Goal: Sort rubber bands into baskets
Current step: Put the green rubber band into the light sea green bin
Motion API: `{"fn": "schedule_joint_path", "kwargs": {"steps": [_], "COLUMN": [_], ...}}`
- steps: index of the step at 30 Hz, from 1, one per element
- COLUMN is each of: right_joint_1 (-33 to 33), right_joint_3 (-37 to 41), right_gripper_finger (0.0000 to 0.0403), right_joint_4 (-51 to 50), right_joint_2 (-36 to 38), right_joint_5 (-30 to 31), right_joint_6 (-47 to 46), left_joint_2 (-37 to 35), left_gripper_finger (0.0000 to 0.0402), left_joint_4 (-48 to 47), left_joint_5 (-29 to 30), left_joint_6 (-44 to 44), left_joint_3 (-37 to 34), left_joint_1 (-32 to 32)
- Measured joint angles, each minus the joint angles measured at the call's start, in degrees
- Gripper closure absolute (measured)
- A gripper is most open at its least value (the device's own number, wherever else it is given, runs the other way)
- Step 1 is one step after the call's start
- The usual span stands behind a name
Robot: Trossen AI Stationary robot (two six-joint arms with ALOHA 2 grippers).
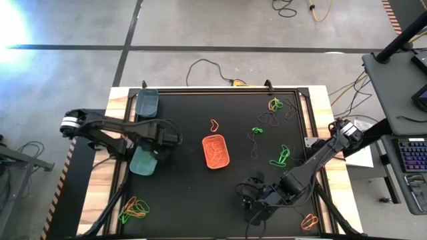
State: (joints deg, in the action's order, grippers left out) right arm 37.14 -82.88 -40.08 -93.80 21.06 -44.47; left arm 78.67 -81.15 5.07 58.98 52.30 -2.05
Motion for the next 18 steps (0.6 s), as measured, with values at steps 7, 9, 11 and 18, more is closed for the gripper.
{"fn": "schedule_joint_path", "kwargs": {"steps": [7,9,11,18], "right_joint_1": [-0.01,0.0,-0.01,-0.01], "right_joint_3": [2.72,3.98,5.23,7.07], "right_gripper_finger": [0.0197,0.0197,0.0197,0.0197], "right_joint_4": [0.86,2.71,4.13,10.35], "right_joint_2": [-0.09,-0.09,-0.11,-0.11], "right_joint_5": [2.61,4.35,5.87,6.01], "right_joint_6": [1.7,1.64,1.23,1.65], "left_joint_2": [0.0,0.0,0.0,0.0], "left_gripper_finger": [0.0177,0.0174,0.0171,0.0171], "left_joint_4": [-5.42,-4.91,-4.15,2.9], "left_joint_5": [-5.06,-6.19,-7.17,-9.39], "left_joint_6": [2.43,6.49,11.68,35.04], "left_joint_3": [12.9,16.04,18.87,24.78], "left_joint_1": [-10.49,-15.84,-21.8,-44.28]}}
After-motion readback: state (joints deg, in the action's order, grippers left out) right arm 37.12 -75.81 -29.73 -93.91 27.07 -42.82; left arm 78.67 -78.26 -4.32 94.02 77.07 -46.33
